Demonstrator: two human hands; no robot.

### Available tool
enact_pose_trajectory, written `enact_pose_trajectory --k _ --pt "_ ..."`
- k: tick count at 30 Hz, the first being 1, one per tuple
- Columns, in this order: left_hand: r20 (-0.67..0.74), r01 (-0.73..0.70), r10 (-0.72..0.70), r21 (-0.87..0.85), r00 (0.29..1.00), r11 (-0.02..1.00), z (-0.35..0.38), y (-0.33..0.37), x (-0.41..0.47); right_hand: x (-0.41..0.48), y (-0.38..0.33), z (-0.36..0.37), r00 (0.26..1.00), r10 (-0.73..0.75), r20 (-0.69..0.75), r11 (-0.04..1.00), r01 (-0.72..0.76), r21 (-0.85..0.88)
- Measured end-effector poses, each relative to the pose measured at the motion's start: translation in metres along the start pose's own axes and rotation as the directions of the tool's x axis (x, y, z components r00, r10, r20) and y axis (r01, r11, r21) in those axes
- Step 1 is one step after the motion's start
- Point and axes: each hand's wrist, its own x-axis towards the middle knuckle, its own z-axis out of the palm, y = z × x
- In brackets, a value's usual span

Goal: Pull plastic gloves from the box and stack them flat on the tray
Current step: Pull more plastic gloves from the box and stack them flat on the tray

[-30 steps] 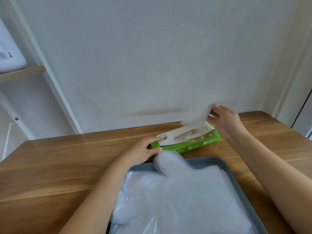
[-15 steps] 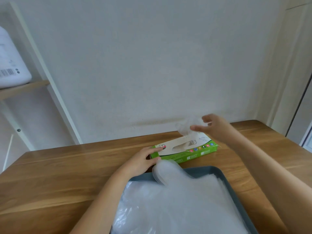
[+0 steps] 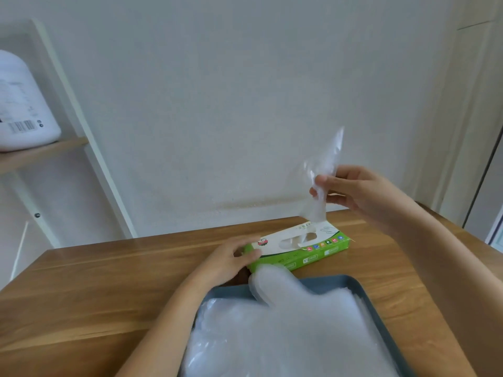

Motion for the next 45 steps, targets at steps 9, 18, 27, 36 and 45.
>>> enact_pose_trajectory --k 9,18,27,36,45 --pt "0.004 -0.315 0.315 0.0 0.949 0.949 -0.021 0.113 -0.059 -0.043 -0.028 0.018 0.876 0.341 0.342 0.897 -0.194 -0.397" --pt "-0.393 -0.448 0.594 0.405 0.702 0.797 0.04 0.115 -0.099 -0.079 -0.055 0.031 0.842 0.464 0.275 0.845 -0.328 -0.422" --pt "-0.592 -0.366 0.341 0.083 0.73 0.927 0.033 0.107 -0.117 -0.099 -0.054 0.05 0.938 0.347 0.013 0.813 -0.294 -0.503" --pt "-0.604 -0.278 0.228 0.011 0.764 0.961 0.016 0.102 -0.128 -0.121 -0.071 0.082 0.998 0.049 0.047 0.709 -0.002 -0.705" --pt "-0.629 -0.334 0.341 0.134 0.699 0.933 0.005 0.099 -0.136 -0.095 -0.074 0.091 0.997 0.056 -0.048 0.661 -0.073 -0.747"
